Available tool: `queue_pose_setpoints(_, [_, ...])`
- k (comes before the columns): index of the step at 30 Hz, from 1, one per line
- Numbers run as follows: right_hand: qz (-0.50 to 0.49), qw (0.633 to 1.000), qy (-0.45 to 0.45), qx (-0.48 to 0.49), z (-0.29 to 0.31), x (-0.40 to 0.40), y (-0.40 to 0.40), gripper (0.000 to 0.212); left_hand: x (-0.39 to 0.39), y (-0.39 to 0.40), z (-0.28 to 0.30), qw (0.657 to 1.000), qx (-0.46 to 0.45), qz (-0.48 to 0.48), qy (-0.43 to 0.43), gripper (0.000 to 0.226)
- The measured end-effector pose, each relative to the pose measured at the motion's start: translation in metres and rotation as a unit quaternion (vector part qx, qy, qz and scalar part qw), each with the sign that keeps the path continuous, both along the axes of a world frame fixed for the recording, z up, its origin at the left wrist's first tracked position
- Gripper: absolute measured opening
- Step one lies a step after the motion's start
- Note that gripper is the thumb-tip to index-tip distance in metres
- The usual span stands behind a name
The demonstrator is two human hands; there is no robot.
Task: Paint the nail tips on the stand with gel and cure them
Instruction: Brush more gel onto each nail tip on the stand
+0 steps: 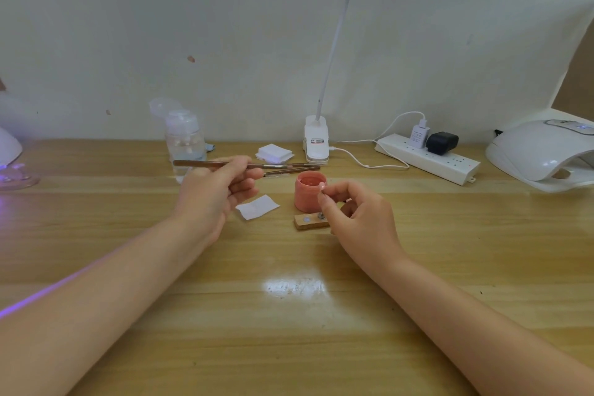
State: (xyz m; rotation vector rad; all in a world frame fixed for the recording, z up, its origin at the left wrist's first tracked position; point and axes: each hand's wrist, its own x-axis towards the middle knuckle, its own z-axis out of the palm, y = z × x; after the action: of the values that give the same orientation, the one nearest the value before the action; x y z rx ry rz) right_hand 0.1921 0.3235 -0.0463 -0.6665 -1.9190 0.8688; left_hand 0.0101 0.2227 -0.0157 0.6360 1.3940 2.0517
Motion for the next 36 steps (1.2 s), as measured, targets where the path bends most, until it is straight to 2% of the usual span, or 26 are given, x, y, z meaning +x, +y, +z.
queue_pose_setpoints(4, [-0.007,1.000,0.001,0.008,-0.001,-0.001,0.001,0.006,0.021,-0.025,0.003,0.981,0.035,-0.024,0.191,0.007])
queue_pose_setpoints(7, [-0.009,1.000,0.005,0.007,-0.002,-0.002,0.003,0.006,0.041,-0.039,0.000,0.949,0.025,-0.020,0.314,0.014])
queue_pose_setpoints(10, [-0.007,1.000,0.003,0.008,-0.002,-0.002,0.003,0.006,0.053,-0.042,-0.009,0.917,0.016,-0.007,0.399,0.009])
queue_pose_setpoints(15, [-0.005,1.000,0.001,0.016,-0.002,-0.002,0.003,0.006,0.057,-0.044,-0.018,0.902,0.006,-0.024,0.431,0.028])
queue_pose_setpoints(21, [-0.002,1.000,-0.002,0.028,-0.001,-0.001,0.003,0.005,0.057,-0.044,-0.018,0.883,0.018,-0.028,0.469,0.025])
queue_pose_setpoints(26, [-0.002,0.999,-0.004,0.037,0.000,-0.001,0.002,0.003,0.057,-0.048,-0.018,0.873,0.016,-0.029,0.487,0.012])
queue_pose_setpoints(29, [-0.001,0.999,-0.003,0.033,-0.001,-0.001,0.002,0.002,0.060,-0.048,-0.014,0.877,0.022,-0.013,0.479,0.015])
queue_pose_setpoints(32, [-0.002,0.999,-0.004,0.039,-0.001,-0.001,0.002,0.005,0.062,-0.046,-0.014,0.869,0.013,-0.022,0.493,0.031])
queue_pose_setpoints(36, [-0.003,0.999,-0.004,0.046,-0.002,-0.001,0.002,0.007,0.059,-0.047,-0.018,0.869,-0.005,-0.021,0.495,0.013])
